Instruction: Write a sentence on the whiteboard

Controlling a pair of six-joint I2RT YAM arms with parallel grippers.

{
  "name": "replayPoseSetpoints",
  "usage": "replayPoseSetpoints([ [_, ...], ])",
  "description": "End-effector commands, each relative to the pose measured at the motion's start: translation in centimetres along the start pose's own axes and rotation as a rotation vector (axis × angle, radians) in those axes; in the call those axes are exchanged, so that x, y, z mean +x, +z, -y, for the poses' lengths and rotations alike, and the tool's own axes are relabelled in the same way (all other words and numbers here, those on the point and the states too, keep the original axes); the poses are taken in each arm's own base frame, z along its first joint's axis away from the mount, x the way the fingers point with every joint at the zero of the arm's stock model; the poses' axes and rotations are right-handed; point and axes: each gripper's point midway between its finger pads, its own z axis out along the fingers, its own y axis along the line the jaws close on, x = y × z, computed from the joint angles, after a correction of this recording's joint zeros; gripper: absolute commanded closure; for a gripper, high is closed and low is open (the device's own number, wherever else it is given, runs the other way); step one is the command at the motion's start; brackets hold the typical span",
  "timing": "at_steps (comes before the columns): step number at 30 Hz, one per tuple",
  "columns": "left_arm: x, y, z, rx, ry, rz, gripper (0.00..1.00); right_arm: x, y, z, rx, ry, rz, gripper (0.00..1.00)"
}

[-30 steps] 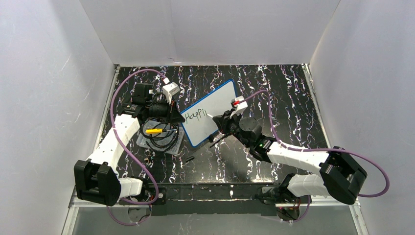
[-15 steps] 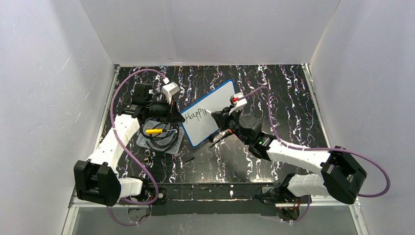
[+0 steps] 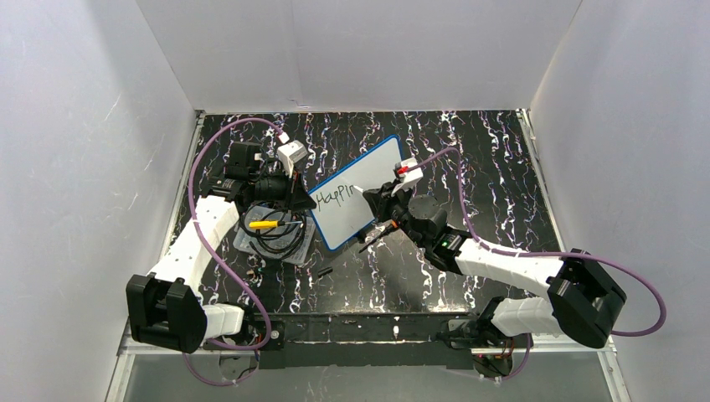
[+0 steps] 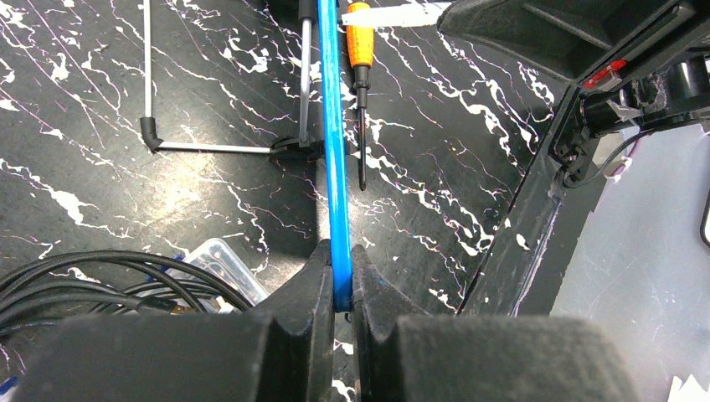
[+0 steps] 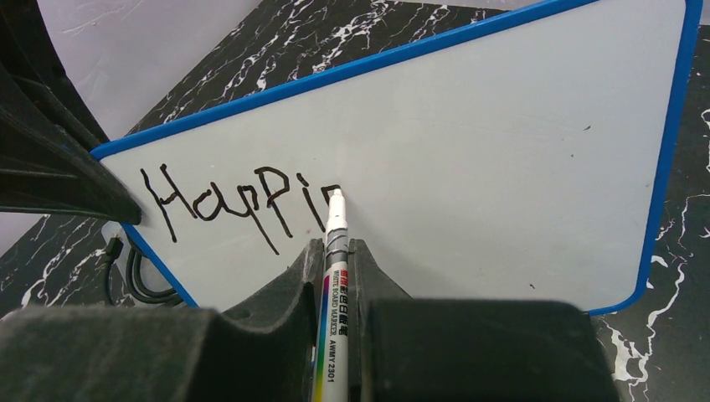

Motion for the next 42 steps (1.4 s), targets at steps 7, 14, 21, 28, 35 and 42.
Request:
replayPoseSetpoints([
  [7,-1.3,-1.0,3.2,0.107,0.029,0.047,1.00,0.3,0.2,0.7,0.031,0.007,0.001,0.99],
  [14,-1.3,-1.0,3.2,0.108,0.027,0.048,1.00,2.4,-0.5,1.1,0.032,0.034,-0.049,0.99],
  [21,-1.3,-1.0,3.3,0.107,0.029,0.050,1.00,1.3,-0.6,0.8,0.026,0.041,-0.021,0.99],
  [28,-1.3,-1.0,3.2,0.103,0.030,0.050,1.00,-1.9,-1.5,0.6,0.029,0.053,0.050,0.99],
  [35,-1.2,-1.0,3.2,0.110,0.024,0.050,1.00,-2.3,-1.1,0.4,0.025,0.032,0.050,0.99],
  [42,-1.1,-0.9,3.3,0.115,0.023,0.050,1.00,-2.5,-0.3,-0.3,-0.001,0.027,0.059,0.99],
])
